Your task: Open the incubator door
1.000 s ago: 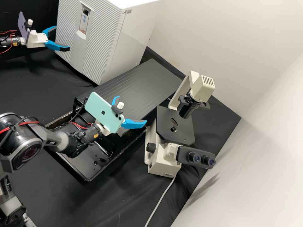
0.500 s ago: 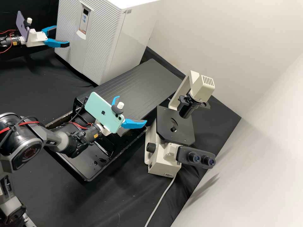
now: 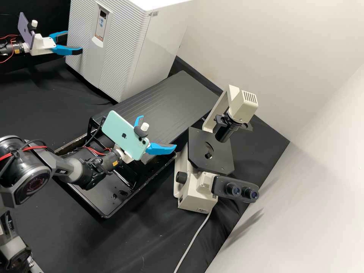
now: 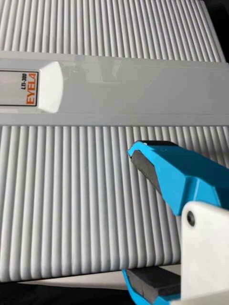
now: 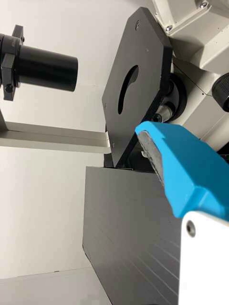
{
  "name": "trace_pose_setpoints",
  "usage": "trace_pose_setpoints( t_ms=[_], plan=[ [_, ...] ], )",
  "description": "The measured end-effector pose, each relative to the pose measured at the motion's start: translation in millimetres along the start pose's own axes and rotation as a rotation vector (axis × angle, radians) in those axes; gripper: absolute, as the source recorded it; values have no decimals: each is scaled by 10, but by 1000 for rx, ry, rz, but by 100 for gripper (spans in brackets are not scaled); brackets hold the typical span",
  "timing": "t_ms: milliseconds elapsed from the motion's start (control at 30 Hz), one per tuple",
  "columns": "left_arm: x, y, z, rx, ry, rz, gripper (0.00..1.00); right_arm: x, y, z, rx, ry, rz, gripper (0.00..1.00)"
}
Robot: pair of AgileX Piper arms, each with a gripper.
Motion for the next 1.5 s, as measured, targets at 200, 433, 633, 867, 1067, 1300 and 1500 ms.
trace_pose_setpoints(
  t_ms=[200, 433, 633, 867, 1067, 1300, 1500],
  plan=[
    [-14, 7, -1, -1, 3, -1, 0, 0, 0, 0, 0, 0, 0, 100],
    [-41, 32, 23, -2, 9, -8, 0, 0, 0, 0, 0, 0, 0, 100],
    [-138, 52, -5, 13, 16, -15, 0, 0, 0, 0, 0, 0, 0, 100],
    [-250, 87, 11, 25, 18, -33, 0, 0, 0, 0, 0, 0, 0, 100],
    [-286, 96, 40, 39, 18, -37, 0, 0, 0, 0, 0, 0, 0, 100],
    [-316, 94, 69, 33, 16, -37, 0, 0, 0, 0, 0, 0, 0, 100],
    [-362, 125, 116, 29, 25, -49, 0, 0, 0, 0, 0, 0, 0, 100]
  ],
)
